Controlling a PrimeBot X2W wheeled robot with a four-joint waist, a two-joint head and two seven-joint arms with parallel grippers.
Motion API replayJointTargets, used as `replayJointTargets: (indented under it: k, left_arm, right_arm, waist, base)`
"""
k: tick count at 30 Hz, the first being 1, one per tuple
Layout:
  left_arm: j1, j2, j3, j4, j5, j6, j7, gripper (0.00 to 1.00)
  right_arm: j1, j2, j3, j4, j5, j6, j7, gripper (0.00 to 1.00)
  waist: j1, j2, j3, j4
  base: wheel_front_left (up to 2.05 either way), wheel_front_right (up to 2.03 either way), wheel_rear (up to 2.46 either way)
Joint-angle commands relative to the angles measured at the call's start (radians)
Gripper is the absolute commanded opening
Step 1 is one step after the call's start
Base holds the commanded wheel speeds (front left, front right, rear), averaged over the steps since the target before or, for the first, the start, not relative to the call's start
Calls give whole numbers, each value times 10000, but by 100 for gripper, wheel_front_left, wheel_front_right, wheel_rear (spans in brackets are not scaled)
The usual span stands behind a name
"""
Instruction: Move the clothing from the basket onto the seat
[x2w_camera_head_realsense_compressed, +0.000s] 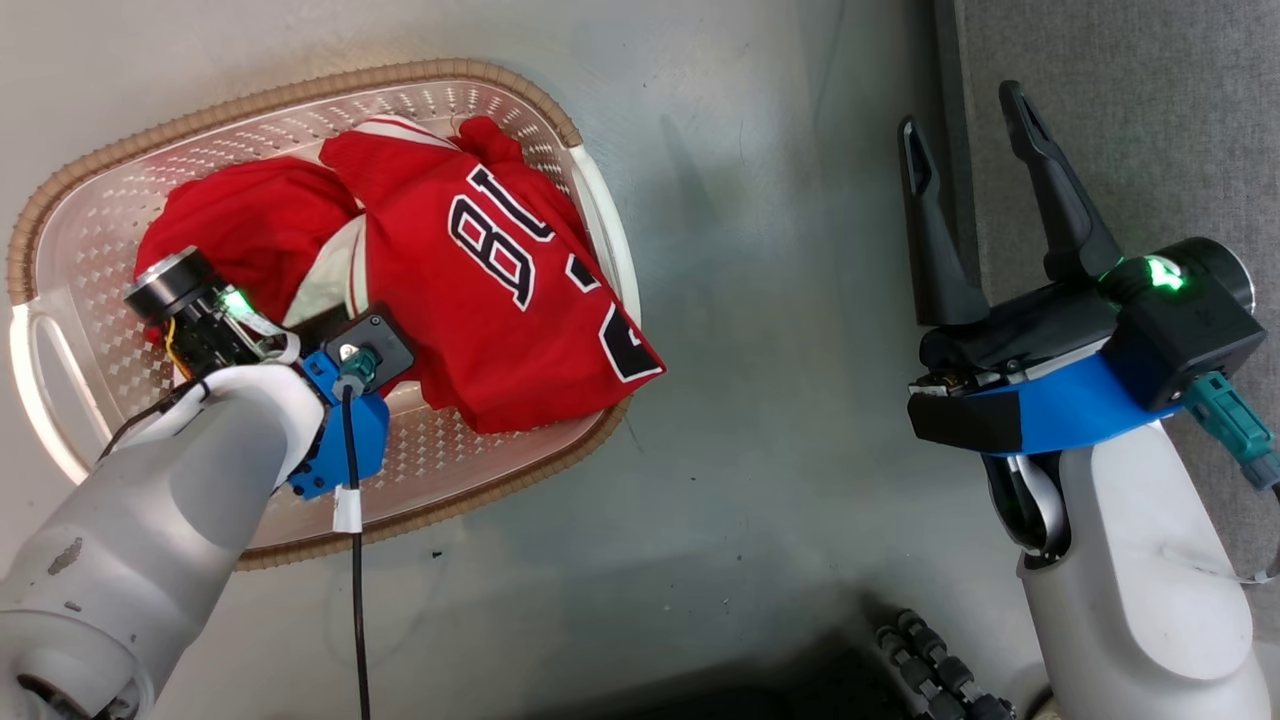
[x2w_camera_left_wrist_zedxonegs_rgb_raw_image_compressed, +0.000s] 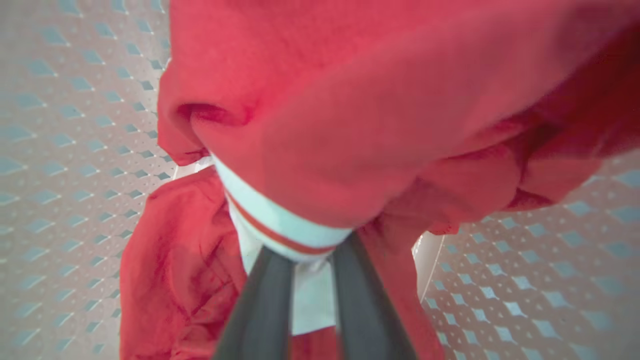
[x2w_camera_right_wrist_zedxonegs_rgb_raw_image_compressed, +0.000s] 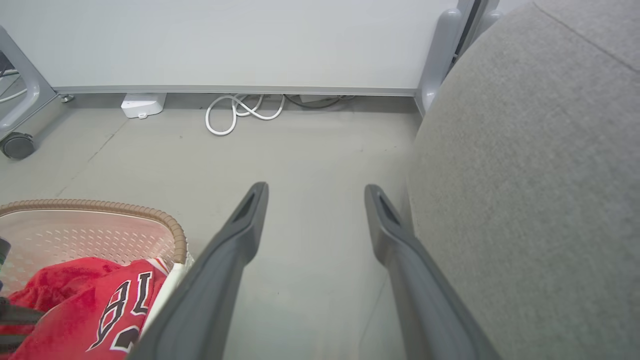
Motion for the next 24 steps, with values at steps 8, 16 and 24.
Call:
replayJointTargets:
  k: [8, 16, 24]
  left_arm:
    - [174, -185, 293, -572, 163, 70, -45, 0]
    - [759, -412, 1055, -1762, 86, 230, -47, 0]
    - [1817, -638, 2316, -3210, 184, 335, -48, 0]
  right_arm:
    - [12, -33, -92, 129, -111, 3, -36, 100]
    - [278, -35, -222, 374, -310, 3, -35, 100]
    - [644, -36, -334, 711, -468, 1, -35, 100]
  waist:
    - [-1, 0, -439, 270]
    - [-1, 0, -1373, 781]
    - [-1, 0, -2745, 1346]
  base:
    - [0, 0, 0]
    - [0, 0, 0]
    - [0, 0, 0]
